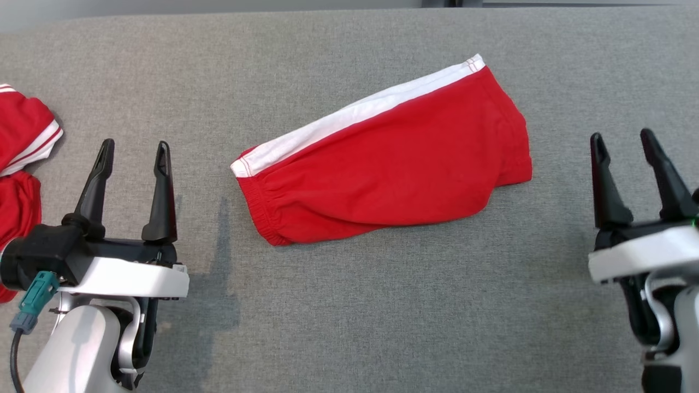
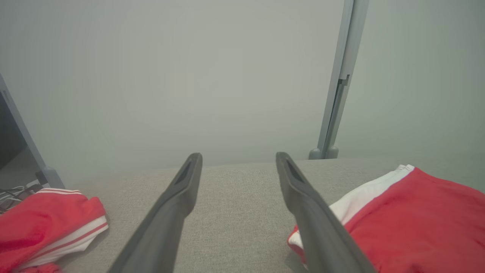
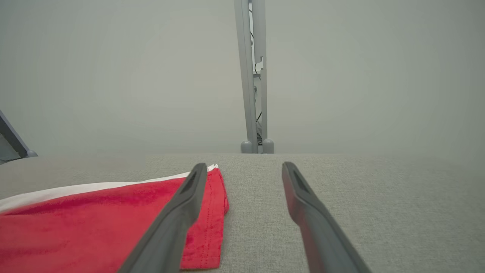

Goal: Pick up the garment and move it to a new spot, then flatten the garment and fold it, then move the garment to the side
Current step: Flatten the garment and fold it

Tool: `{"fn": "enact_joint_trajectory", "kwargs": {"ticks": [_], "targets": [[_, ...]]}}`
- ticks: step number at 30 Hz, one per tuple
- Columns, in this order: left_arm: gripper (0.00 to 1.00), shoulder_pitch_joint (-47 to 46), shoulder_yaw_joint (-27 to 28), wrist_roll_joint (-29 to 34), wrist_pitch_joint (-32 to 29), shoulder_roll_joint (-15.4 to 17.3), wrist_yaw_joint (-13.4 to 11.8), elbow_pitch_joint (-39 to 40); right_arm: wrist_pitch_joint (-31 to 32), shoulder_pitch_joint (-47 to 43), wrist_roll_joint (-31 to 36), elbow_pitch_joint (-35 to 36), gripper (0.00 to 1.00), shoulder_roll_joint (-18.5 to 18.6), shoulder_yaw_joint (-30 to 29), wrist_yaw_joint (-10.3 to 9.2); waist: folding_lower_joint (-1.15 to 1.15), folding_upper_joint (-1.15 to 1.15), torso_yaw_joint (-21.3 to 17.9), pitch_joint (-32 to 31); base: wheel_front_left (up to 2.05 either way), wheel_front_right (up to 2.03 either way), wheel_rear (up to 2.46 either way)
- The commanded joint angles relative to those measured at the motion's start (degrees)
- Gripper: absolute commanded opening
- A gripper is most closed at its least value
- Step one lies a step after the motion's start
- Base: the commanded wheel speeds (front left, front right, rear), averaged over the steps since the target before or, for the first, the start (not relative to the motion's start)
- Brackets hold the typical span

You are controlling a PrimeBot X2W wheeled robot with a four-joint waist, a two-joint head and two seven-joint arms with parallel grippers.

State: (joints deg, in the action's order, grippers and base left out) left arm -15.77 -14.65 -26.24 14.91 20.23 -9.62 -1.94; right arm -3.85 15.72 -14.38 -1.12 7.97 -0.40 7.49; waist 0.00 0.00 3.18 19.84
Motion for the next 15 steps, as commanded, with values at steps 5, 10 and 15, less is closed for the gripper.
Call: {"fn": "enact_joint_trajectory", "kwargs": {"ticks": [5, 10, 15], "targets": [[1.0, -1.6, 0.2, 1.1, 0.3, -0.8, 1.0, -0.1, 2.0, 7.4, -1.5, -7.5, 1.0, 4.1, 3.1, 0.01, 0.0, 0.0, 1.2, 1.7, 0.0, 0.0, 0.0], [1.0, -3.2, -0.1, 1.6, 0.3, -2.1, 2.0, -1.0, 2.9, 13.8, -2.9, -17.9, 1.0, 6.1, 7.7, 0.01, 0.0, 0.0, 2.7, 3.4, 0.0, 0.0, 0.0], [1.0, -4.7, -0.3, 1.9, 0.3, -3.2, 3.2, -2.3, 2.1, 19.7, -5.0, -28.3, 1.0, 5.6, 12.8, 0.01, 0.0, 0.0, 3.5, 4.4, 0.0, 0.0, 0.0]]}}
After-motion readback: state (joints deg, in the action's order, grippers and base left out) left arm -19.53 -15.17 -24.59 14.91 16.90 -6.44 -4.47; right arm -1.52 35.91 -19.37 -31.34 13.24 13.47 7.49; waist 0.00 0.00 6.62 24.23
